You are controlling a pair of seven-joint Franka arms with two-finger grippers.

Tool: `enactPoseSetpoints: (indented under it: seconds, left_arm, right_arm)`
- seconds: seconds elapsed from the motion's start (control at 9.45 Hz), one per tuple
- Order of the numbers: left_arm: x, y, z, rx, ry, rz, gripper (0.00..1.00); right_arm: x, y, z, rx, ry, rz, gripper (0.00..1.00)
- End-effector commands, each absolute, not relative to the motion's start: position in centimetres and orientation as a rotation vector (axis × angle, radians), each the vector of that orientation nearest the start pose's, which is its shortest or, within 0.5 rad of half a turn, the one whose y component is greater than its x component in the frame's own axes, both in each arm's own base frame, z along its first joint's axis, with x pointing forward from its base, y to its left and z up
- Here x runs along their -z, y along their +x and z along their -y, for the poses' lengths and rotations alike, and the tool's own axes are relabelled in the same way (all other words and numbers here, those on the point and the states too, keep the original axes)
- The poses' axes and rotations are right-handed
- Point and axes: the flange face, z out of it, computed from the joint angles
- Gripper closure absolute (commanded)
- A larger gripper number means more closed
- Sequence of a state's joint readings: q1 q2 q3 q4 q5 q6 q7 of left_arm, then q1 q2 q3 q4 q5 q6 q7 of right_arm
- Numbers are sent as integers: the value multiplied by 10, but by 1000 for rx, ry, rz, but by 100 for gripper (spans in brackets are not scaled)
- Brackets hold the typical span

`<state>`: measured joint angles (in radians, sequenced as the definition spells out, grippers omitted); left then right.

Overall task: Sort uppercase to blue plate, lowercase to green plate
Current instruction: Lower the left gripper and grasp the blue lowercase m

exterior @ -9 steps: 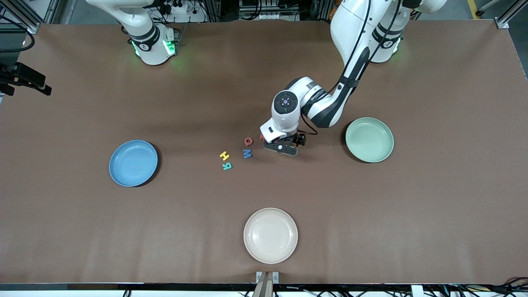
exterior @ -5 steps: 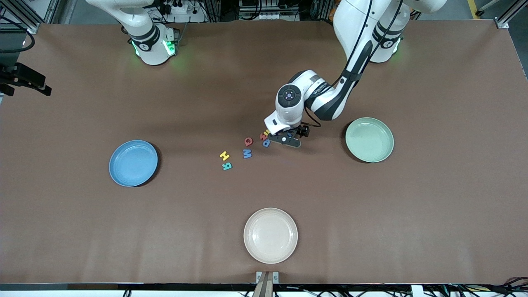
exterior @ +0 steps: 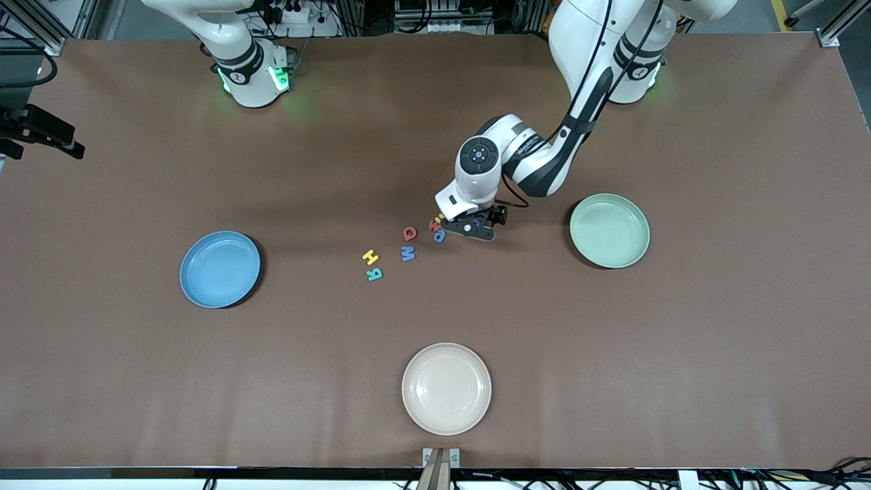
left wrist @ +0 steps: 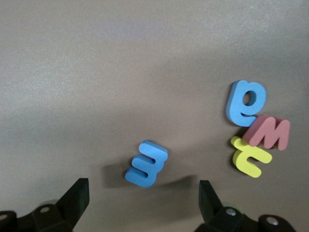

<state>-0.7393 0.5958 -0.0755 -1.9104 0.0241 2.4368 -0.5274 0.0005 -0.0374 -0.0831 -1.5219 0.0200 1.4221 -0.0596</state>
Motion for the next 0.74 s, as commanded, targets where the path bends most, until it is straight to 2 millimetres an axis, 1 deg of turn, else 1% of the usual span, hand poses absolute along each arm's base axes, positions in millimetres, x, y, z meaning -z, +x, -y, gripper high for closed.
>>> enactPoseSetpoints:
  seconds: [0.0,0.11,0.21,0.32,0.42,0.53,0.64]
  left_arm:
    - [-169,427,443,-70,-3129,-422,1]
    - [-162,425,438,-48,-3143,-417,7]
    - [-159,422,436,-50,-3142,-417,28]
    - [-161,423,437,-46,-3144,-413,34]
    - [-162,422,438,-48,-3146,-413,43]
    - [-163,422,438,-46,-3147,-415,59]
    - [-165,422,439,-42,-3149,-416,61]
  right_arm:
    - [-655,527,43,-90,-3122,-29,0]
    - [-655,527,43,-89,-3122,-29,0]
    - [-655,527,43,-89,-3122,-29,0]
    - [-655,527,43,-89,-3122,-29,0]
    - [-656,527,43,-87,-3123,-29,0]
    - [-655,527,43,-89,-3122,-29,0]
    - [-655,527,43,-89,-3122,-29,0]
